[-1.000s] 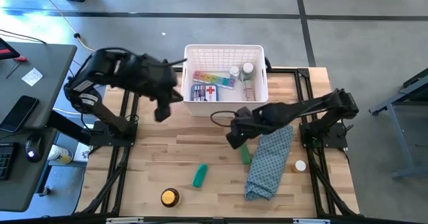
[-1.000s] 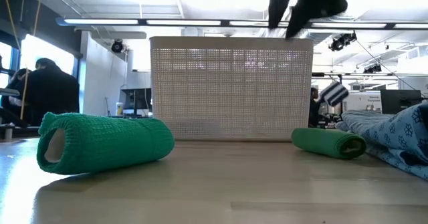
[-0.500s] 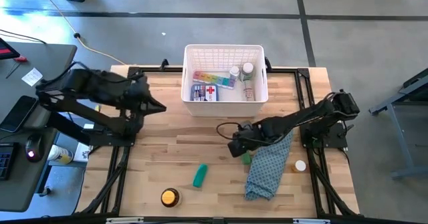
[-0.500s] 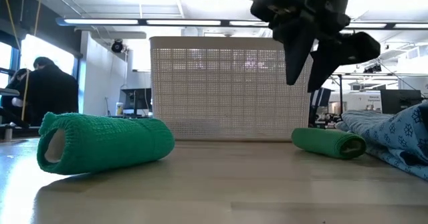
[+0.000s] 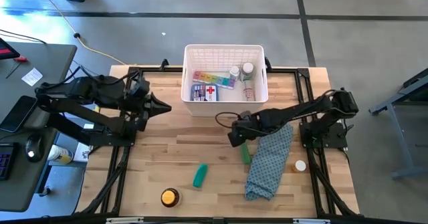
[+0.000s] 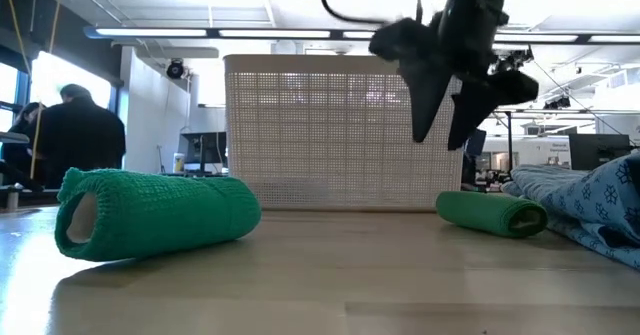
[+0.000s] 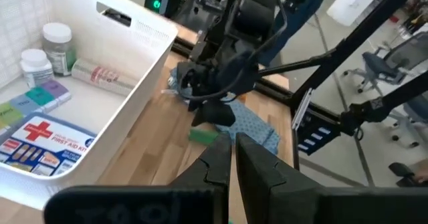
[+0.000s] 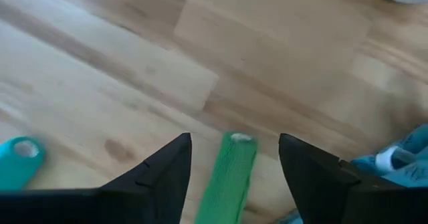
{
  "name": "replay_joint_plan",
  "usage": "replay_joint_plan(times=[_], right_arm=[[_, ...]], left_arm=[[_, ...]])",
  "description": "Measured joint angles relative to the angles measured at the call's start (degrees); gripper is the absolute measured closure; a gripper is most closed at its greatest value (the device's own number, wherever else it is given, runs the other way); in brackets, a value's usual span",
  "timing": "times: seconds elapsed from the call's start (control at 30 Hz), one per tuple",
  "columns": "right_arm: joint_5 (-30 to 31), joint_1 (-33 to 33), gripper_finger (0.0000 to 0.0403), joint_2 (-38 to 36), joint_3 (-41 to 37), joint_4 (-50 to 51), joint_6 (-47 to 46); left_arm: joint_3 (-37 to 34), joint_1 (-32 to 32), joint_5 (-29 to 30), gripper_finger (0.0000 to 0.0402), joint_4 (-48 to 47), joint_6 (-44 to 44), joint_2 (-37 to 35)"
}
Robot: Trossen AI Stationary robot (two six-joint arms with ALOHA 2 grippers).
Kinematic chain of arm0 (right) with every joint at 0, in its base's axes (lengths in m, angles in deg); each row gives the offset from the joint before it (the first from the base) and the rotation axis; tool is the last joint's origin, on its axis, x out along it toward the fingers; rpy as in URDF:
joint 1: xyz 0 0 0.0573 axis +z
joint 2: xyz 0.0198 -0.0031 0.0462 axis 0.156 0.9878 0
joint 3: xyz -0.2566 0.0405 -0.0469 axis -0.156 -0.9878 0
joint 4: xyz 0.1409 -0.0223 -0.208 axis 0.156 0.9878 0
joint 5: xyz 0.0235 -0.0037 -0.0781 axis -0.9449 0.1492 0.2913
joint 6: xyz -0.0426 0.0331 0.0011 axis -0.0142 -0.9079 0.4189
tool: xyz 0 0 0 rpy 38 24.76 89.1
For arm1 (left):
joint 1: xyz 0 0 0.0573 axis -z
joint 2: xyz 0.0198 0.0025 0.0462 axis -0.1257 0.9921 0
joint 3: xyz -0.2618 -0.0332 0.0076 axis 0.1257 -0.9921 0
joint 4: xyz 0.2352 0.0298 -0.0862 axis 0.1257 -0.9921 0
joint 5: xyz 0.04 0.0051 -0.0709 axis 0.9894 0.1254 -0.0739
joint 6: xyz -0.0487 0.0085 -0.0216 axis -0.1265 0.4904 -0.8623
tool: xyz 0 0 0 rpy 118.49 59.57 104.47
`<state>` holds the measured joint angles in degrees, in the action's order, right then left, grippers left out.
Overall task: Pick & place medical supplies in basket/bin
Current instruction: Put the green bandage into the white bin
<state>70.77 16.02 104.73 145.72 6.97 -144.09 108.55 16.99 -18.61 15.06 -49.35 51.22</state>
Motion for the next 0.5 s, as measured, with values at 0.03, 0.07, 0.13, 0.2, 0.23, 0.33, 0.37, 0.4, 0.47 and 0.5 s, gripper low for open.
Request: replay_joint_plan(times=[0.03,0.07,0.13,0.2,0.23,0.33,0.37,0.4,0.47,0.5], right_arm=[[-0.5,-0.4,0.0184,0.0,-0.8,-0.7,0.2],[-1.5,-0.9,0.018,0.0,-1.7,-1.8,0.2],[-4.8,-1.5,0.0175,0.0,-3.5,-4.2,0.1],[-8.1,-1.7,0.0175,0.0,-5.3,-6.2,-0.7],[-9.3,-1.5,0.0176,0.0,-6.2,-6.7,-1.2],[-10.2,0.0,0.0181,0.0,-8.7,-6.8,-2.6],[-10.1,0.5,0.0183,0.0,-9.5,-6.9,-3.3],[-10.1,0.9,0.0184,0.0,-10.3,-7.3,-4.2],[-10.1,1.5,0.0186,0.0,-11.4,-10.4,-5.2],[-9.9,1.8,0.0186,0.0,-11.9,-12.8,-5.6]], left_arm=[[0.0,0.0,0.1,0.0341,-0.2,0.0,0.2],[-0.1,0.0,0.1,0.0341,-0.2,0.0,0.3],[-0.1,0.0,0.1,0.0341,0.0,0.1,0.7],[0.0,0.0,0.2,0.0341,0.7,0.1,1.0],[0.0,0.0,0.2,0.0341,0.8,0.1,1.1],[-0.1,0.0,0.2,0.0341,1.3,0.1,1.8],[0.0,0.0,0.2,0.0341,1.6,0.1,2.0],[0.0,0.0,0.2,0.0341,1.7,0.2,2.1],[0.0,0.0,0.2,0.0341,2.1,0.2,2.3],[0.0,0.0,0.2,0.0341,2.4,0.3,2.5]])
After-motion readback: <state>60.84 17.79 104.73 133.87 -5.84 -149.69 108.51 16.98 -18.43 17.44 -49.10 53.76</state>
